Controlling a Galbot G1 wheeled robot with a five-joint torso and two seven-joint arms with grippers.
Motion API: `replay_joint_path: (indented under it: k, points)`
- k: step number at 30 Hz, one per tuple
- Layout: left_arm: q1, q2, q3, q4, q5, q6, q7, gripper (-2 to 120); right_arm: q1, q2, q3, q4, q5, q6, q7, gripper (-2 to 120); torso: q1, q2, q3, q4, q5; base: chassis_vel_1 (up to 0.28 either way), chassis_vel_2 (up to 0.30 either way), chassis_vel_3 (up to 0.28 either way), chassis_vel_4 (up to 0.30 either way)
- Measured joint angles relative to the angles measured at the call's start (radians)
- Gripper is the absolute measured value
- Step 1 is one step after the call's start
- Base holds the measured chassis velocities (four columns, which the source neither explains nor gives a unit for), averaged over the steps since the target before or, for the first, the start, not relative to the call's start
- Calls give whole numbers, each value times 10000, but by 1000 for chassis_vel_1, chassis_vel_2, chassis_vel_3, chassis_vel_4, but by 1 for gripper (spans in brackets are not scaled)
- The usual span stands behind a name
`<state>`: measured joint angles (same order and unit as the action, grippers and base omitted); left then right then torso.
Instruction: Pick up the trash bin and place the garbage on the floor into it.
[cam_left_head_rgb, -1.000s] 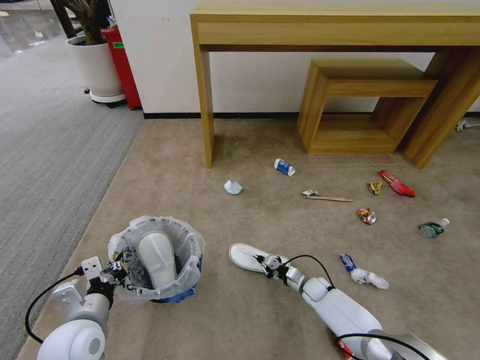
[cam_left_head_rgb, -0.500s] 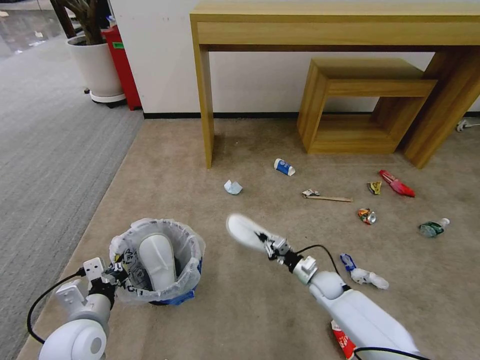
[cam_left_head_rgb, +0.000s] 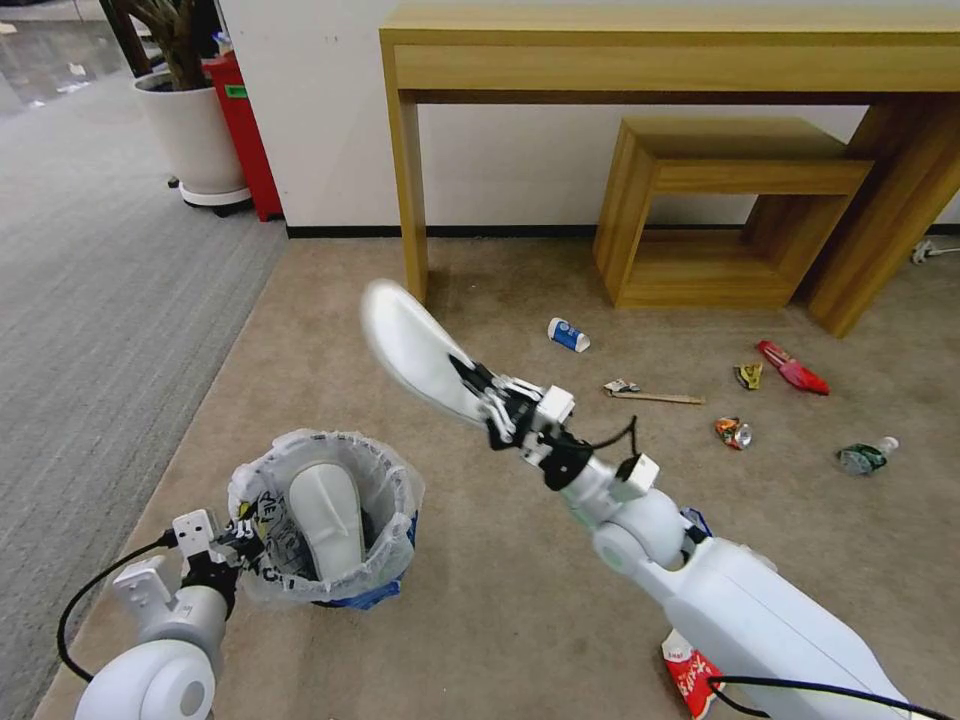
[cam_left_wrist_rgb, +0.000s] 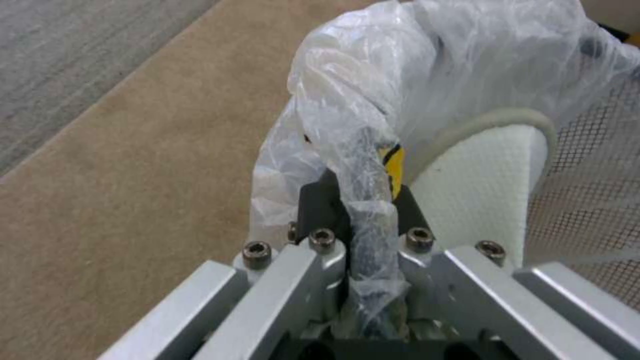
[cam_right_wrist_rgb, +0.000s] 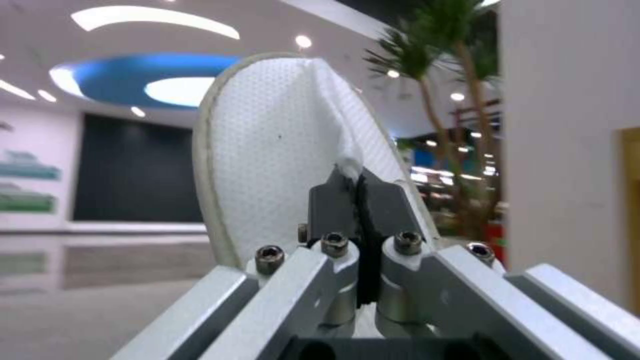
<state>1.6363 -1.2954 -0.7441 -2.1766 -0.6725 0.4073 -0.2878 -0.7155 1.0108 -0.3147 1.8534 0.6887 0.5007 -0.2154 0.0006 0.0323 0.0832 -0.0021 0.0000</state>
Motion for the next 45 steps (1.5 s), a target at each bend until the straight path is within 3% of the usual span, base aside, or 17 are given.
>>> replay_joint_path:
  k: [18, 23, 33, 45]
  points:
    - [210, -398, -79, -333, 144, 8, -17, 3, 909, 1540, -2935, -1780, -348, 985, -506, 0, 0, 0, 0, -2, -1, 0, 0, 0, 0]
    - [203, -364, -68, -312, 123, 16, -17, 3, 920, 1723, -3236, -2185, -615, 1088, -578, 0, 0, 0, 1, -2, -1, 0, 0, 0, 0]
    - [189, 420, -48, -112, -121, 24, 59, 3, 1000, 1856, -3453, -2639, -795, 1165, -626, 0, 0, -1, 1, -2, -1, 0, 0, 0, 0]
    - [191, 568, -25, -237, -240, 24, 58, 3, 982, 2493, -3826, -3649, -1239, 1387, -671, 0, 0, 0, 1, -2, -1, 0, 0, 0, 0]
